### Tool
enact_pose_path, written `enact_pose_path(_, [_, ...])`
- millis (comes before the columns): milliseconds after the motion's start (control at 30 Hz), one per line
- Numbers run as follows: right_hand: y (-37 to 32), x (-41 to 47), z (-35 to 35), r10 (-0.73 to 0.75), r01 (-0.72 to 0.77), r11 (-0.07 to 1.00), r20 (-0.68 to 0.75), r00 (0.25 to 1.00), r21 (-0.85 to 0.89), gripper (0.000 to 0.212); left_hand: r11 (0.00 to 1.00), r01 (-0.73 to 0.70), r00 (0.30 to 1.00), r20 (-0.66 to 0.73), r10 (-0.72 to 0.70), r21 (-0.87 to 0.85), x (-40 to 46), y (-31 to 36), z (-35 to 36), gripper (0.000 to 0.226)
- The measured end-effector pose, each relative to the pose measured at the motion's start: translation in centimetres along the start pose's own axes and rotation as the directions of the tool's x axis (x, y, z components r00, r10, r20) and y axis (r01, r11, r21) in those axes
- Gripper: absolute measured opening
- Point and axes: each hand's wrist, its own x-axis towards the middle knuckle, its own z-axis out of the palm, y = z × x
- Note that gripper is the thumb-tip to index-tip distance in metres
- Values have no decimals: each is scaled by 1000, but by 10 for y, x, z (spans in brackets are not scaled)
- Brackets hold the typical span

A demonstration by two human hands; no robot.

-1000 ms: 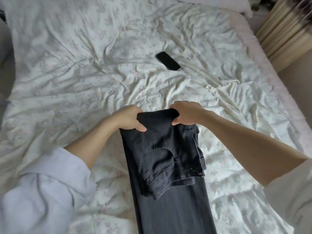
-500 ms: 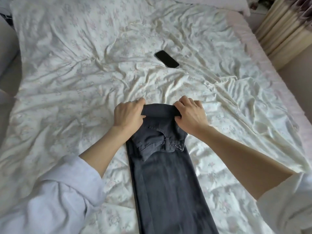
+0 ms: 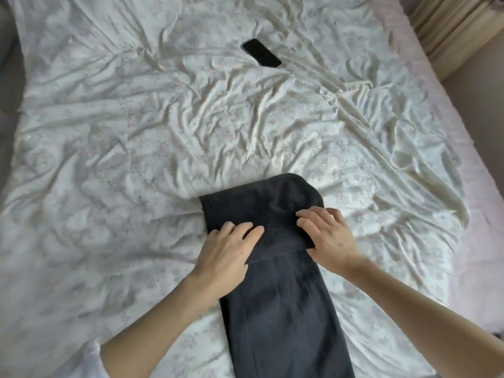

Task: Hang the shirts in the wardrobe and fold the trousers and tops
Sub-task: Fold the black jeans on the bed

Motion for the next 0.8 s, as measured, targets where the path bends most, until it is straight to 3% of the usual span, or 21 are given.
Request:
enact_pose_path(167, [-20, -64, 41, 10, -19, 999, 214, 977, 39, 64, 1000, 17, 965, 261, -18, 7, -35, 22, 66, 66])
enact_pose_path(267, [-31, -83, 58, -14, -13, 996, 300, 954, 87, 46, 999, 38, 910, 412, -41, 14, -40, 26, 88, 40])
enact_pose_path(300, [-32, -82, 60, -6, -22, 995, 291, 957, 95, 42, 999, 31, 924, 381, -33, 13, -38, 26, 87, 31])
enact_pose_path(367, [-30, -75, 61, 31, -51, 993, 173, 984, 108, 31, 1000, 4, 995, 104, -4, 0, -29, 25, 82, 19])
enact_pose_path(433, [-33, -58, 59, 75, -75, 992, 4, 997, 99, 22, 1000, 17, 978, -209, -18, -6, -18, 23, 84, 25])
enact_pose_path(467, [-36, -46, 59, 106, -103, 992, -38, 994, 75, 25, 998, 47, 962, -269, -54, -31, -10, 23, 85, 35])
enact_pose_path(567, [-40, -17, 70, 176, -175, 984, 130, 976, -22, 47, 986, 169, 980, -101, -169, -3, 17, 15, 94, 60])
enact_pose_path(667, [-30, -9, 93, 161, -136, 986, 325, 932, -97, 52, 967, 232, 973, -22, -231, 106, 33, -13, 112, 61])
enact_pose_path(800, [-11, 0, 105, 389, -381, 920, 321, 863, -92, 55, 946, 324, 946, -16, -324, 14, 51, -56, 112, 68])
